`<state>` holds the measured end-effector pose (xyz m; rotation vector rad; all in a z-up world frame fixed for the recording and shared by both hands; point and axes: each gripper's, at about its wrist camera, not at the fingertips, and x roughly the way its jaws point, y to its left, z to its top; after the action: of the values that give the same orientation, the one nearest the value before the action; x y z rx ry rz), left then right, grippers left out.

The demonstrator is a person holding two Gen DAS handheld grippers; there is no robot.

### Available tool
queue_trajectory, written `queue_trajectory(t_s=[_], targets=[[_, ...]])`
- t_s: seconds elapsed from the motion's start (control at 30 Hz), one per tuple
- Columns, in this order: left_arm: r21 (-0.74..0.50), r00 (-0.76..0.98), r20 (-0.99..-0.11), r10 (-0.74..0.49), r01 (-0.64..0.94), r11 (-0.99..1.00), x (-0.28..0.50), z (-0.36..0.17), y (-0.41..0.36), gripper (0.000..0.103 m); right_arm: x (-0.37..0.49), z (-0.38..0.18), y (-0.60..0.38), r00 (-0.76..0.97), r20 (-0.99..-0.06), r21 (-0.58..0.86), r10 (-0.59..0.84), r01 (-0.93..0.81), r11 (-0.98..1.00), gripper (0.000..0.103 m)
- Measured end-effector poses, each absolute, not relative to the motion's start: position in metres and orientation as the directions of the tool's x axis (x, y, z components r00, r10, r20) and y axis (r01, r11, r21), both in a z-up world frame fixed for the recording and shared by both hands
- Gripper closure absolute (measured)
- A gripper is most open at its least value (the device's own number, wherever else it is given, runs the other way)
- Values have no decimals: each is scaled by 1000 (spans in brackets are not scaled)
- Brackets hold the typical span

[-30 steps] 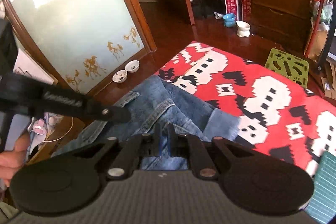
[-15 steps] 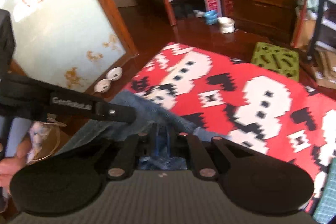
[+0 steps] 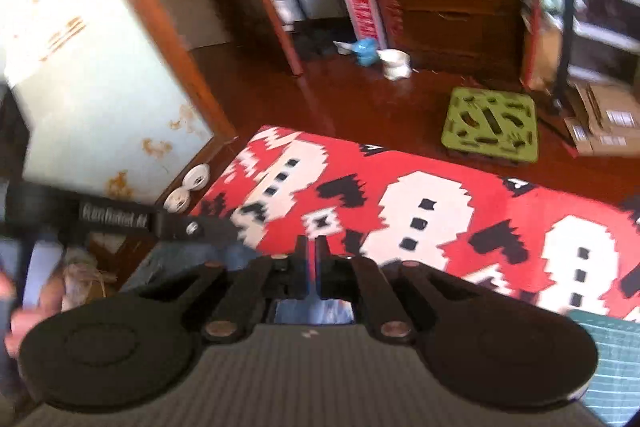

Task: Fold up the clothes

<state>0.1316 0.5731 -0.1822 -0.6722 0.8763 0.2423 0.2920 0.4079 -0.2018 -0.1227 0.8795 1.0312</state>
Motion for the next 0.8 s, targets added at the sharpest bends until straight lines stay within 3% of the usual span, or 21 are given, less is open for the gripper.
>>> queue_trajectory(t_s=[0.1, 0.37, 0.5, 0.63, 0.8], targets=[[-447, 613, -781, -123, -410, 795, 137, -187, 555, 100, 288, -211, 411, 205, -707, 274, 677, -803, 529, 100], [-434, 607, -789, -96, -439, 787, 154, -210, 549, 100, 303, -227, 421, 244, -742, 256, 624, -758, 600, 103], [-461, 632, -770, -84, -460, 759, 155, -193, 566, 100, 324, -221, 417, 258, -729, 334, 634, -675, 658, 100], [-488, 672, -739, -50, -482, 728, 138, -166, 591, 100, 308, -201, 424, 177, -680, 349, 712, -775, 526, 100], [-463, 617, -786, -40, -545, 698, 108, -171, 613, 100, 286, -209, 451, 52, -696, 361, 716, -837, 412, 100]])
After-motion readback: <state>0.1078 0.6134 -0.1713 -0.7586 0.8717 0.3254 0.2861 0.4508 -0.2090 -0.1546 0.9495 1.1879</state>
